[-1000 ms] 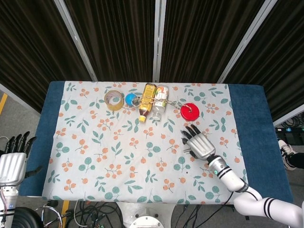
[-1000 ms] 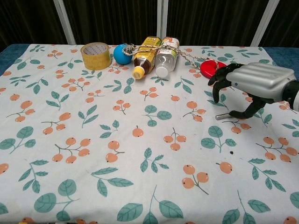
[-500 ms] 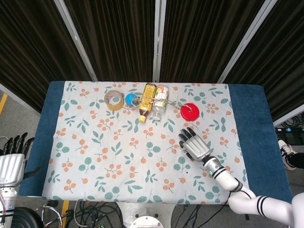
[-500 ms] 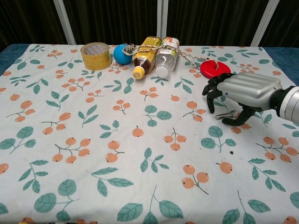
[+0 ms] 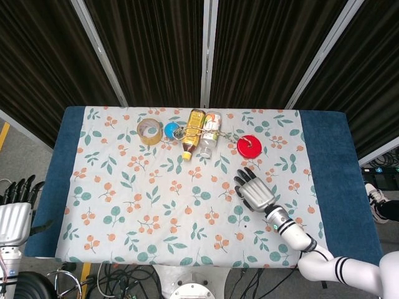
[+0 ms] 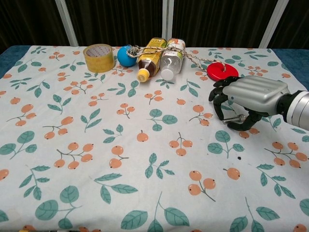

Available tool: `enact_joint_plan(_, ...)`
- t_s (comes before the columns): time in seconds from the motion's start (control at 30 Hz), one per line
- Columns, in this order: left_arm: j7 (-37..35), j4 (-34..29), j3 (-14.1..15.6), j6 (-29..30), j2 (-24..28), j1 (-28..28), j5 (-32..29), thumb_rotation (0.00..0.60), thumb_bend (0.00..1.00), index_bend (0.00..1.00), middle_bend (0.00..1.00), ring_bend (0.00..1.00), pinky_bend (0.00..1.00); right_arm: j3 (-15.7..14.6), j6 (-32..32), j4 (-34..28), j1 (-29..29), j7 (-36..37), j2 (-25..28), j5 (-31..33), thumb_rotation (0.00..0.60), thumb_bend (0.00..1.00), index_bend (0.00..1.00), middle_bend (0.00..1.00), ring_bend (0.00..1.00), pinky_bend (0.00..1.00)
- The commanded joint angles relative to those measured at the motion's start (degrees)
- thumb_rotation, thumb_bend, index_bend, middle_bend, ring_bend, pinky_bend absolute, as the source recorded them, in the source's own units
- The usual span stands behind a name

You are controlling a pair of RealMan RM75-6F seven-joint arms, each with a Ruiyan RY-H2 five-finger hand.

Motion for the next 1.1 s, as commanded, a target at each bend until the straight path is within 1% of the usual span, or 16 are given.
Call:
enact_joint_plan(0.03, -0.07, 0.11, 0.0, 0.0, -0.03, 0.04, -0.04, 0.6, 0.0, 0.14, 0.04, 0.0, 0.0, -0.08, -0.23, 0.21, 0.2, -0.2, -0.15, 0.29, 0.6, 0.29, 0.51, 0.2, 0.0, 0.0)
enact_joint_plan(0.17, -0.32, 0.34, 0.03, -0.04, -0.11, 0.1, -0.06, 0.6, 0.0, 0.14, 0.04, 0.0, 0.0, -0.21, -0.2, 0.5, 0.3, -0.31, -0.5, 0.64, 0.6, 0.3, 0.51, 0.2, 0.0, 0.0)
enact_joint_plan(0.4, -0.7, 0.7, 0.03, 0.03, -0.16, 0.15, 0.09, 0.6, 0.0, 0.14, 0.04, 0.0, 0.0, -0.34, 1.23, 0.22, -0.17, 0.74, -0.33, 0.53, 0.6, 0.36, 0.55, 0.21, 0.0, 0.0)
enact_joint_plan(0.5, -0.7, 0.7, 0.0, -0.06, -0.18, 0.11, 0.09, 0.6, 0.0, 0.14, 0.04, 0.0, 0.0, 0.07, 1.67, -1.16, -0.6, 3.68, 1.02, 0.84, 0.6, 0.36, 0.55, 0.21, 0.0, 0.0)
enact_joint_plan(0.6, -0.56, 0.64, -0.05, -0.04, -0.17, 0.05, 0.17, 0.6, 0.0, 0.14, 0.04, 0.0, 0.0, 0.71, 2.22, -2.17, -1.15, 8.21, 2.49, 1.06, 0.6, 0.36, 0.55, 0.21, 0.0, 0.0)
enact_joint_plan(0.77, -0.33, 0.34, -0.12, 0.09, -0.01, 0.02, 0.3, 0.6, 0.0, 0.14, 0.04, 0.0, 0.0, 1.63, 1.58, -2.71, -1.78, 17.8, 4.59, 1.6, 0.6, 0.36, 0.55, 0.21, 0.0, 0.0)
enact_joint_plan(0.93, -0.03, 0.17, -0.09, 0.01, 0.03, 0.03, 0.21, 0.6, 0.0, 0.14, 0.04, 0.0, 0.0, 1.94, 0.88, -1.29, -2.0, 25.03, 5.4, 1.29, 0.6, 0.36, 0.55, 0.21, 0.0, 0.0)
enact_joint_plan(1.1, 0.07, 0.06, -0.06, -0.09, 0.04, 0.06, 0.07, 0.6, 0.0, 0.14, 0.04, 0.0, 0.0, 1.78, 0.37, 0.52, -1.93, 28.89, 5.16, 0.71, 0.6, 0.36, 0.55, 0.21, 0.0, 0.0)
